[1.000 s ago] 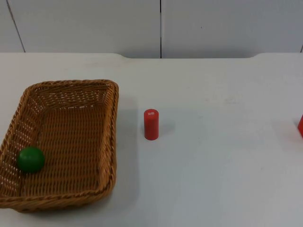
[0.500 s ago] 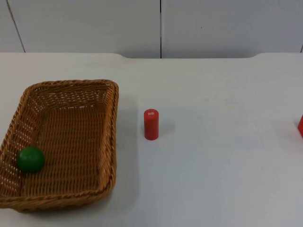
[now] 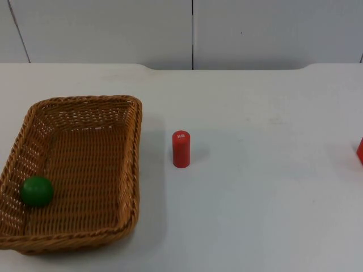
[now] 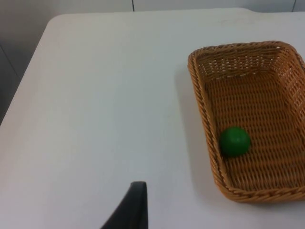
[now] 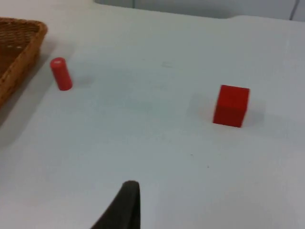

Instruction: Pick up the basket with the left hand and place the object to the left of the red cylinder into the basket with the right hand.

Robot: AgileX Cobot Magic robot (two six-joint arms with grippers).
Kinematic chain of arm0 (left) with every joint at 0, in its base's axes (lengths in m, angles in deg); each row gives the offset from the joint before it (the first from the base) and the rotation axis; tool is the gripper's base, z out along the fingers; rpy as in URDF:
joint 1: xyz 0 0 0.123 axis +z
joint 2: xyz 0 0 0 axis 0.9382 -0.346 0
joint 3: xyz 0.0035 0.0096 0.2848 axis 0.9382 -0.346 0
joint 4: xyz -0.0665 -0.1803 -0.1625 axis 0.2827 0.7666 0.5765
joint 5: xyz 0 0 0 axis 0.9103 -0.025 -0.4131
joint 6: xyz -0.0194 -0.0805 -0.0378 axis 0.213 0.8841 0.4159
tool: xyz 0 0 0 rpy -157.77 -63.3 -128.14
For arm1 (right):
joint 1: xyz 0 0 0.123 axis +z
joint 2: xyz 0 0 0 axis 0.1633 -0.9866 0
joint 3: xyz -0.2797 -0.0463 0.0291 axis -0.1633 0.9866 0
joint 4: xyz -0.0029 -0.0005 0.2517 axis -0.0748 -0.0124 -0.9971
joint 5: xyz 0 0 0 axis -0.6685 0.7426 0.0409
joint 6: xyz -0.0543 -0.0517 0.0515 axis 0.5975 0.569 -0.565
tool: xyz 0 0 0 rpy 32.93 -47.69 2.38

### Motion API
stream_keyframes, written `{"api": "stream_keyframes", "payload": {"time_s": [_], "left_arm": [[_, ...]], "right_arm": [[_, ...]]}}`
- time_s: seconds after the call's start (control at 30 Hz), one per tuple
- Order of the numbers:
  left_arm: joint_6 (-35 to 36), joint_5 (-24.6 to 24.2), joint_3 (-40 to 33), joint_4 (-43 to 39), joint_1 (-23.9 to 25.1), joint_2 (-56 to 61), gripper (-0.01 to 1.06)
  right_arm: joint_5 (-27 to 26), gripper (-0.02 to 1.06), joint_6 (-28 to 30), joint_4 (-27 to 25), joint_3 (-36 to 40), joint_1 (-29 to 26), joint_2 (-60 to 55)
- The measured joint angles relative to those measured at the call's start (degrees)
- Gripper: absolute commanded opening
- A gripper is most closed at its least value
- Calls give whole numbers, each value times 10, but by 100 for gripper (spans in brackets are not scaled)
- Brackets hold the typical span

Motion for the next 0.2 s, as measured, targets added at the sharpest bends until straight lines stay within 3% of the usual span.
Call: {"api": "stream_keyframes", "payload": {"time_s": [0.2], "left_arm": [[0, 0, 0, 0, 0, 0, 105]], "right_arm": [[0, 105, -1, 0, 0, -71, 0]]}}
